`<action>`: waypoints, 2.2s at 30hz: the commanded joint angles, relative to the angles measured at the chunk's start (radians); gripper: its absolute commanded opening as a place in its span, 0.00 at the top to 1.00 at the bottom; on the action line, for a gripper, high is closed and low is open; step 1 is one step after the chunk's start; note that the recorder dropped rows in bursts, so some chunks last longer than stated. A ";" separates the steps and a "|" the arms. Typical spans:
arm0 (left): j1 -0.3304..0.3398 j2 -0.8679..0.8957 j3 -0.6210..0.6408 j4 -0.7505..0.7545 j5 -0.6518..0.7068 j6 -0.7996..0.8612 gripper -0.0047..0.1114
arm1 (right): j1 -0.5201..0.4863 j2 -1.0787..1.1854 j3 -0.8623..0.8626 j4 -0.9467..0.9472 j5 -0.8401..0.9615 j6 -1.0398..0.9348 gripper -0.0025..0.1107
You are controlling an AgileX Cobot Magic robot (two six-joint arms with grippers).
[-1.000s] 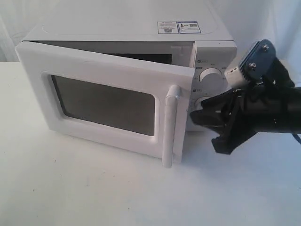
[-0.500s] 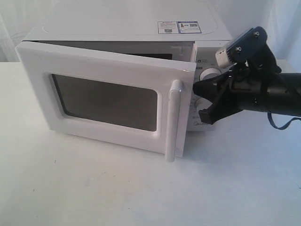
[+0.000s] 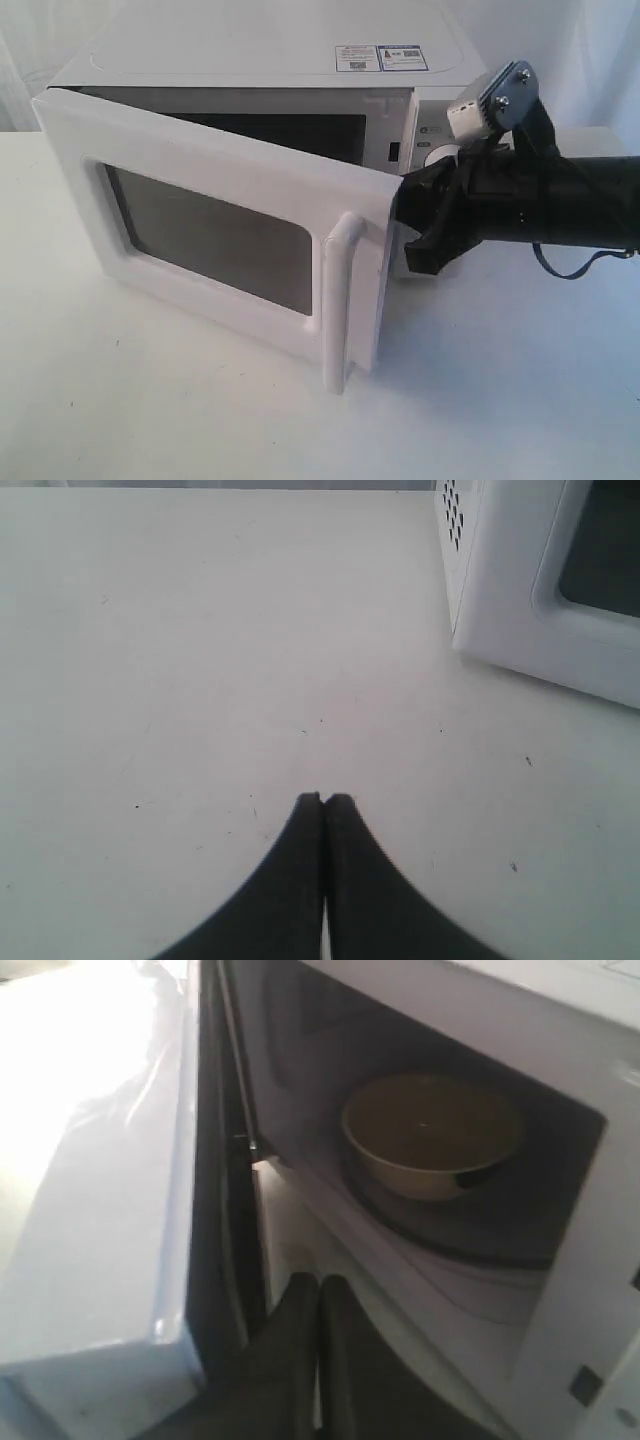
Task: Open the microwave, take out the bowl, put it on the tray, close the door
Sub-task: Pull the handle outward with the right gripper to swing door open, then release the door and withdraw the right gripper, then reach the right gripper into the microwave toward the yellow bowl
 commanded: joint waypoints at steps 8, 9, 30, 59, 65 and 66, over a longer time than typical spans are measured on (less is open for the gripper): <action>0.003 -0.004 0.004 0.000 -0.002 -0.004 0.96 | 0.071 0.000 -0.006 -0.196 0.306 0.104 0.98; 0.003 -0.004 0.004 0.000 -0.002 -0.004 0.96 | 0.086 0.000 -0.006 -0.196 0.304 0.104 0.98; 0.003 -0.004 0.004 0.000 -0.002 -0.004 0.96 | 0.367 0.003 -0.017 -0.128 -0.194 0.022 0.98; 0.003 -0.004 0.004 0.000 -0.002 -0.004 0.96 | 0.566 0.319 -0.357 -0.376 -0.787 0.092 0.65; 0.003 -0.004 0.004 0.000 -0.002 -0.004 0.96 | 0.566 0.319 -0.331 -0.403 -0.506 0.547 0.65; 0.003 -0.004 0.004 0.000 -0.002 -0.004 0.96 | 0.566 0.319 -0.325 -0.439 -0.465 0.602 0.66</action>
